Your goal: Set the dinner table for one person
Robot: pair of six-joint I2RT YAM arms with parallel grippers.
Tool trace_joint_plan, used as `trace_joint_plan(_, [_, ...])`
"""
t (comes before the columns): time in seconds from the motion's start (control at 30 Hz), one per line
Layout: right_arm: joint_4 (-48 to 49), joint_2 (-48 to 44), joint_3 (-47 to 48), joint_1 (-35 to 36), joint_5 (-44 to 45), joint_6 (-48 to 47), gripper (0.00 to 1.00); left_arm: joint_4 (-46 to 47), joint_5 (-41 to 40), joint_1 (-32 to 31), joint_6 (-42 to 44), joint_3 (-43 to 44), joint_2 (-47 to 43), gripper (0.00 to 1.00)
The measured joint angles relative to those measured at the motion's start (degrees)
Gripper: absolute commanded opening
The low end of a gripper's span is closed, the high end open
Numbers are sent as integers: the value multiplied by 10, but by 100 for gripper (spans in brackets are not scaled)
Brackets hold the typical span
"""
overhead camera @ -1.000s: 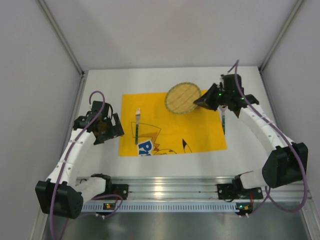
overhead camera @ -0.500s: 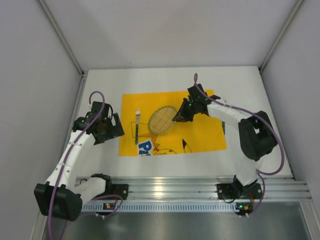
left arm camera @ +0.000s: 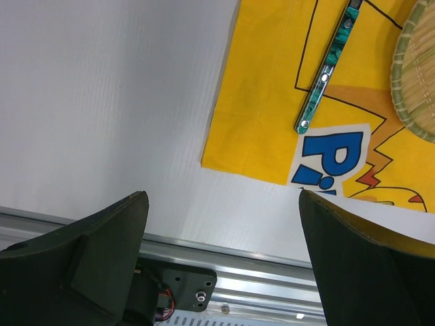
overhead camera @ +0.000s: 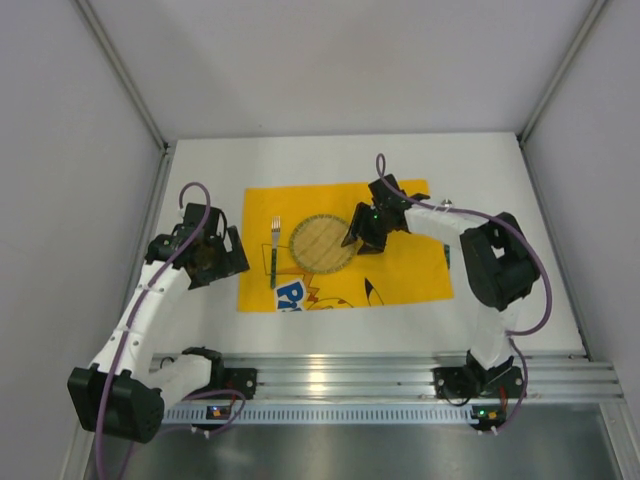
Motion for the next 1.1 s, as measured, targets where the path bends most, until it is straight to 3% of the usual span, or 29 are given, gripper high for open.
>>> trace_joint_plan(0.23, [-69,-26,-15,-5,48,-47,60,0,-3,-2,0,0,0,98])
trace_joint_plan(0.37, [-119,-110,-26,-23,86,-84,62,0,-6,-3,-1,0,-1,97])
trace_joint_plan(0.5, [-153,-234,-52,-107,115,-125,60,0,-10,-3,-4,0,-5,97])
trace_joint_plan(0.6, [-167,-269,-63,-223,134,-156,56,0,-13,-3,-7,0,-11,97])
trace_joint_plan(0.73, [-184,-223,-61,-308,156,-188,53,0,-15,-4,-11,0,-20,97])
trace_joint_plan(0.9, [-213,-109,-24,-312,170,-218,51,0,-17,-4,-12,0,-21,97])
trace_joint_plan(1.1, [-227,-38,26,-313,187,-233,47,0,-26,-4,-13,0,-21,97])
